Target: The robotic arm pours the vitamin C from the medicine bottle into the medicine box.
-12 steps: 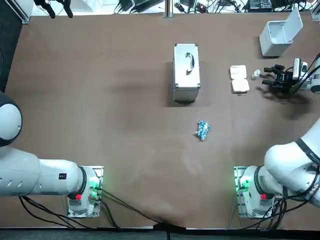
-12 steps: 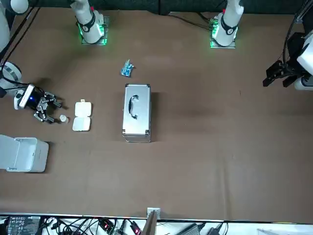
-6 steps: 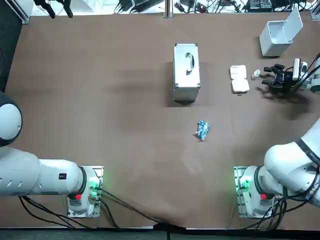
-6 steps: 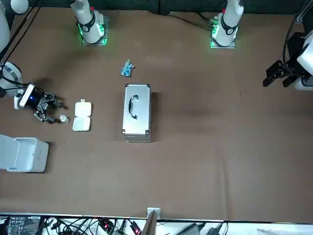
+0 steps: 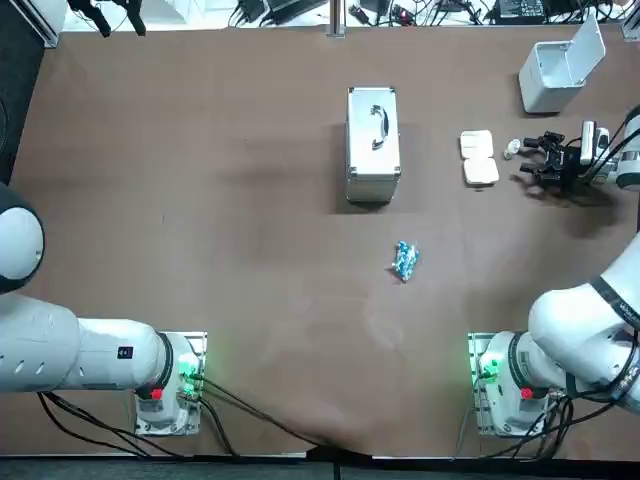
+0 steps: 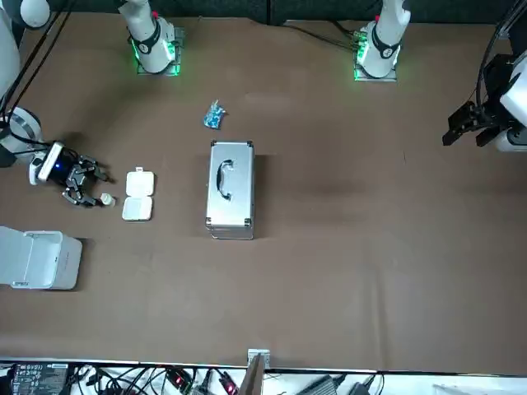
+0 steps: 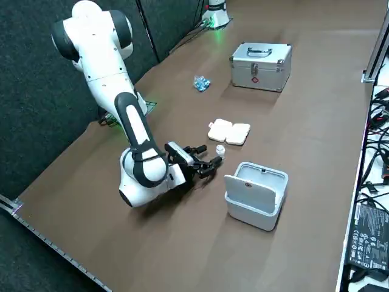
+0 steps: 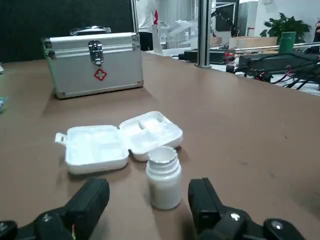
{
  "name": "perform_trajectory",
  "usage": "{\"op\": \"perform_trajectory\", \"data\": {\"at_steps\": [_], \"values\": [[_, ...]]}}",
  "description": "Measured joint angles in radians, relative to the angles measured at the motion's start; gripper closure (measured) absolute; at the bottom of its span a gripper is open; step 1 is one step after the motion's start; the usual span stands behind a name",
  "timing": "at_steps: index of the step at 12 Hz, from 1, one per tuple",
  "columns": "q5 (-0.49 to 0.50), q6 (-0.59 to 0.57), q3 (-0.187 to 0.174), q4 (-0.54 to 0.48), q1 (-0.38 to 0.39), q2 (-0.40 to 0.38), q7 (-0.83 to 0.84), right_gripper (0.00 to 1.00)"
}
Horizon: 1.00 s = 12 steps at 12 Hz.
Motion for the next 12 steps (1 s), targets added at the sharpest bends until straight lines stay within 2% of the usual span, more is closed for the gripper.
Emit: {"op": "perform_trajectory", "data": {"at_steps": [7, 12], "values": [[0.062, 0.0, 0.009, 0.011, 0.023, 0.02, 0.0, 0.08], [0.071, 0.0, 0.011, 0.011, 0.025, 0.026, 0.0, 0.13]]}}
